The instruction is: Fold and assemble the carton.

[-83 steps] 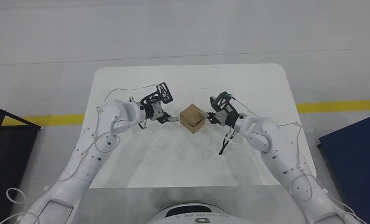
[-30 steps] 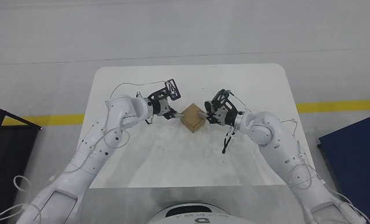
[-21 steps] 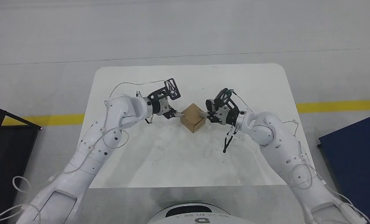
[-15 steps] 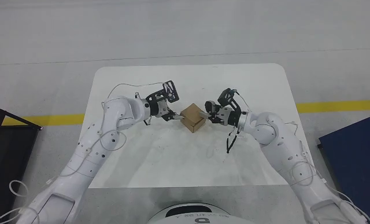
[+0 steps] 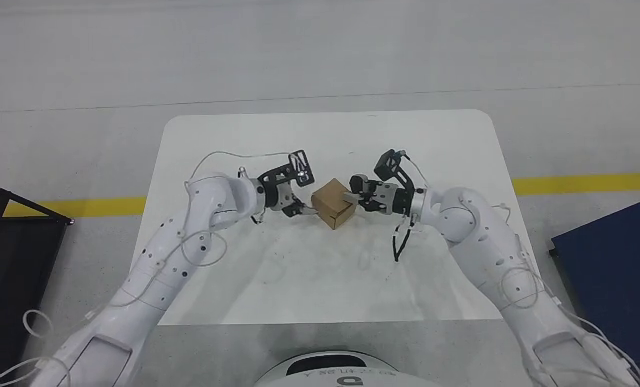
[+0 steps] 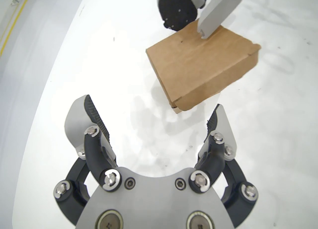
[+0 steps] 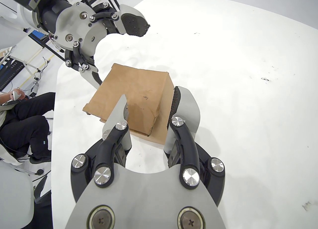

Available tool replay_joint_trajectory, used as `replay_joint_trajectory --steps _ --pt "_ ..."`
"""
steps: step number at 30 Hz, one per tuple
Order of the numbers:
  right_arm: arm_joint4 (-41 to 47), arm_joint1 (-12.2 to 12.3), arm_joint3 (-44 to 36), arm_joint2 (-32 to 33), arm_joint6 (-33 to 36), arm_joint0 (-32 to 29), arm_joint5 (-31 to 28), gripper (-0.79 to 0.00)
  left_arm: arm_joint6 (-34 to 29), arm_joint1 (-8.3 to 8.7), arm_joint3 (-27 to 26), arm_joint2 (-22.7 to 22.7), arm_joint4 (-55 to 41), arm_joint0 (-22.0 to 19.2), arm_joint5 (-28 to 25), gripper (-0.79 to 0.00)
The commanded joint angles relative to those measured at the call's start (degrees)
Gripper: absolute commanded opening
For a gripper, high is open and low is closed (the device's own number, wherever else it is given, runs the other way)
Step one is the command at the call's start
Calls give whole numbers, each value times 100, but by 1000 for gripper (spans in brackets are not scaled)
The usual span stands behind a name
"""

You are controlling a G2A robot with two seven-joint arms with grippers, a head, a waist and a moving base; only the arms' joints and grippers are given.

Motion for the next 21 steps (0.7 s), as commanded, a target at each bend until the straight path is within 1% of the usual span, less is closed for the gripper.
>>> replay_joint_trajectory --steps 1,6,12,16,21 --pt "3 0 29 -13 -5 19 -19 -413 -3 -24 33 51 -20 -45 112 0" --pt "21 -2 89 -48 -8 61 -70 -416 47 -55 95 77 -70 -118 263 0" --pt "15 -8 150 -108 -3 121 -98 -446 131 -74 153 84 -169 -159 254 0" --pt "-1 -8 168 -133 6 144 -83 -480 18 -89 246 113 -253 -203 222 0" --pt "-85 -7 129 -174 35 155 -12 -502 -123 -103 305 118 -359 -242 251 0"
